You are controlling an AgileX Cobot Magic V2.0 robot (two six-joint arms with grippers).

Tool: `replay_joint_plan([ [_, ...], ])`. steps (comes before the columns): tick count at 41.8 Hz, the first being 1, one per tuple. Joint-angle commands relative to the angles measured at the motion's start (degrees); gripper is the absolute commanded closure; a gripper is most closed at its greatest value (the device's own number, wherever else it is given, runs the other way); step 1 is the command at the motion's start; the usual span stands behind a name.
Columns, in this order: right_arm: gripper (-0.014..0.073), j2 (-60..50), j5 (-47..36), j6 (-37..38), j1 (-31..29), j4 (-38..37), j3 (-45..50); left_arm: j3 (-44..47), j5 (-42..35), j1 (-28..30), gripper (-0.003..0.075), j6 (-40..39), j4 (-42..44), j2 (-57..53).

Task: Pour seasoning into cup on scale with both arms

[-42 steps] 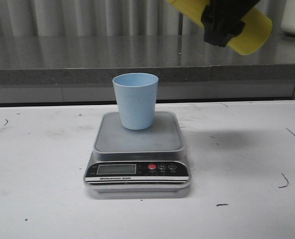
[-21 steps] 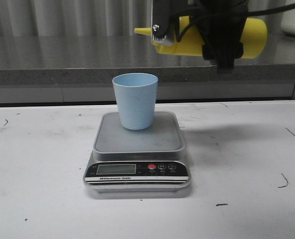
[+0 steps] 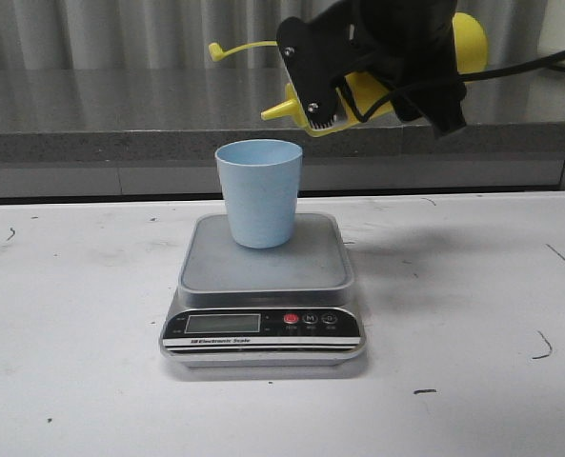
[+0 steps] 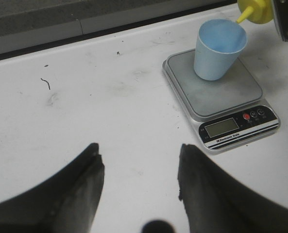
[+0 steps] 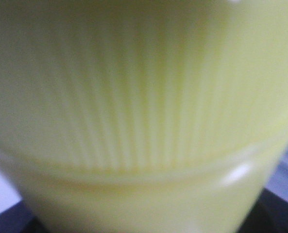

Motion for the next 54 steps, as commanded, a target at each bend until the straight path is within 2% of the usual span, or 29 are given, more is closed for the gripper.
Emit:
replay_joint_plan([
  [1, 0.0253, -3.2, 2.9, -0.8, -0.1, -5.5, -2.2, -1.5, -4.1, 0.3, 0.0365, -0.4, 0.0, -0.1],
  [10, 0.0253, -3.2, 3.1, -0.7, -0.1, -5.4, -2.2, -1.5, -4.1, 0.3, 0.0365, -0.4, 0.0, -0.1],
  [14, 0.0253, -3.2, 3.1, 2.1, -0.1, -4.9, -2.2, -1.5, -4.1, 0.3, 0.0365, -0.4, 0.0, -0.1],
  [26, 0.0253, -4.8, 0.8, 27.5, -0.3, 0.1, -2.2, -1.5, -4.1, 0.3, 0.0365, -0.4, 0.0, -0.1],
  [29, 0.0253, -6.3, -0.3, 30.2, -0.5, 3.9, -2.1, -1.5, -4.1, 0.3, 0.0365, -0.4, 0.0, -0.1],
  [34, 0.0253, -10.2, -3.8, 30.6, -2.1, 14.0, -1.5, -1.5, -4.1, 0.3, 0.0365, -0.4, 0.0, -0.1],
  [44, 0.0253, -18.7, -14.2, 32.3, -11.4, 32.5, 3.8, -1.5, -4.1, 0.3, 0.0365, -0.4, 0.0, -0.1],
  [48, 0.0253, -22.2, -21.4, 32.5, -16.3, 38.3, 8.3, -1.5, -4.1, 0.3, 0.0365, -0.4, 0.0, -0.1],
  [54, 0.0253, -25.5, -36.9, 32.6, -23.2, 45.9, 16.6, -1.5, -4.1, 0.3, 0.0365, -0.4, 0.0, -0.1],
])
